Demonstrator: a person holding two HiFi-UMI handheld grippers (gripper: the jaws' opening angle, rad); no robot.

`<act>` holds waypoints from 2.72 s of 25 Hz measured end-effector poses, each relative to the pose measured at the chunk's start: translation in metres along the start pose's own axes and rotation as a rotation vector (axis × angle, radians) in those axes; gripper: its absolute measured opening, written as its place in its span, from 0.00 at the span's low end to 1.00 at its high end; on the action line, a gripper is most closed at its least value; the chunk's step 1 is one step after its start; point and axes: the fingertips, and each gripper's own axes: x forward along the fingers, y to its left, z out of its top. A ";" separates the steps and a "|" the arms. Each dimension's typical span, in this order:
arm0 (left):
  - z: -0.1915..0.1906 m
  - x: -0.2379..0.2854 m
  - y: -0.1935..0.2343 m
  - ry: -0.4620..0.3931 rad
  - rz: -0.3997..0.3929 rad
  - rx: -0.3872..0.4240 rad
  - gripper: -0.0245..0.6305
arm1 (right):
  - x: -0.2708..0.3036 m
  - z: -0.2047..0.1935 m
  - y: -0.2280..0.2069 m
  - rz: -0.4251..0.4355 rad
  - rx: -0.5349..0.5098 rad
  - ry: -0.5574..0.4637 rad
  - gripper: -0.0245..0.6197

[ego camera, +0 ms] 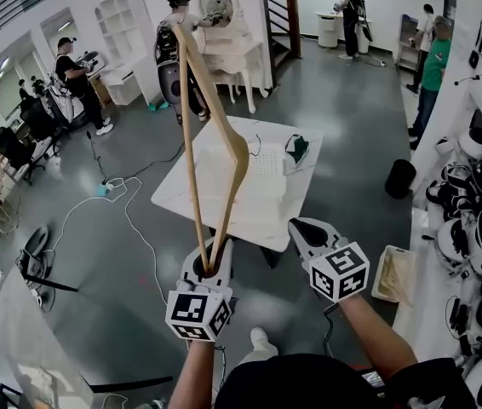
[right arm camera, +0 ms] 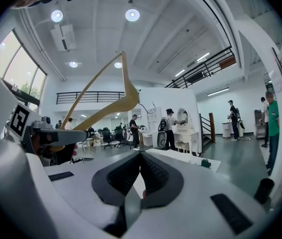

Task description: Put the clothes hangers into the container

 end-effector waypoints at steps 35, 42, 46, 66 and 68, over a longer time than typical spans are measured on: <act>-0.018 0.053 0.118 0.036 -0.054 0.008 0.12 | 0.118 0.010 0.002 -0.075 -0.021 0.044 0.07; -0.023 0.058 0.127 0.037 -0.064 0.025 0.12 | 0.127 0.010 0.007 -0.087 -0.032 0.044 0.07; -0.023 0.060 0.132 0.033 -0.069 0.014 0.12 | 0.131 0.008 0.009 -0.091 -0.033 0.053 0.07; -0.036 0.108 0.148 0.080 -0.090 0.020 0.12 | 0.159 0.012 -0.029 -0.117 -0.017 0.056 0.07; -0.040 0.114 0.150 0.093 -0.089 0.017 0.12 | 0.163 0.012 -0.035 -0.116 -0.012 0.059 0.07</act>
